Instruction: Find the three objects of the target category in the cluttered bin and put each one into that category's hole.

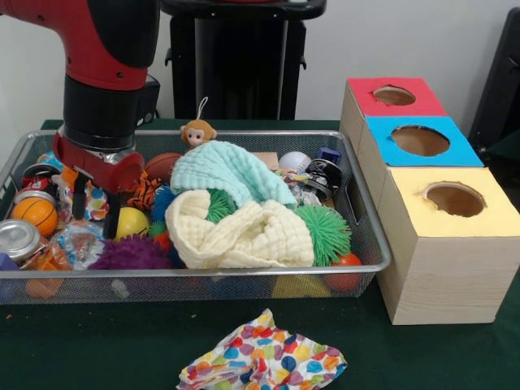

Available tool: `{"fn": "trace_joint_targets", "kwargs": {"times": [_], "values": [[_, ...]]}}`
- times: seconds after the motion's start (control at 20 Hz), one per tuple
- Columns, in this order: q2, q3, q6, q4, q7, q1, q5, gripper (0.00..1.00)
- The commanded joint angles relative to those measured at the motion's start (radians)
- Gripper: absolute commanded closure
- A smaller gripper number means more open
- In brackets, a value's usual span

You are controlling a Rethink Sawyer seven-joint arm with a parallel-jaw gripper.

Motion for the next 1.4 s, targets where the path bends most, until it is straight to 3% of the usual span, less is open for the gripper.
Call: {"fn": "trace_joint_targets", "kwargs": {"times": [0.05, 0.3, 0.55, 1.1, 1.4], "values": [[0.029, 0.086, 0.059, 0.029, 0.023, -0.028, 0.019, 0.0], [0.047, 0.103, 0.032, 0.041, 0.085, -0.054, 0.068, 0.0], [0.063, 0.052, -0.035, 0.04, 0.191, -0.045, 0.124, 0.0], [0.046, 0.002, -0.071, 0.08, 0.181, -0.065, 0.154, 0.0], [0.032, -0.036, -0.086, 0.123, 0.204, -0.029, 0.155, 0.0]]}}
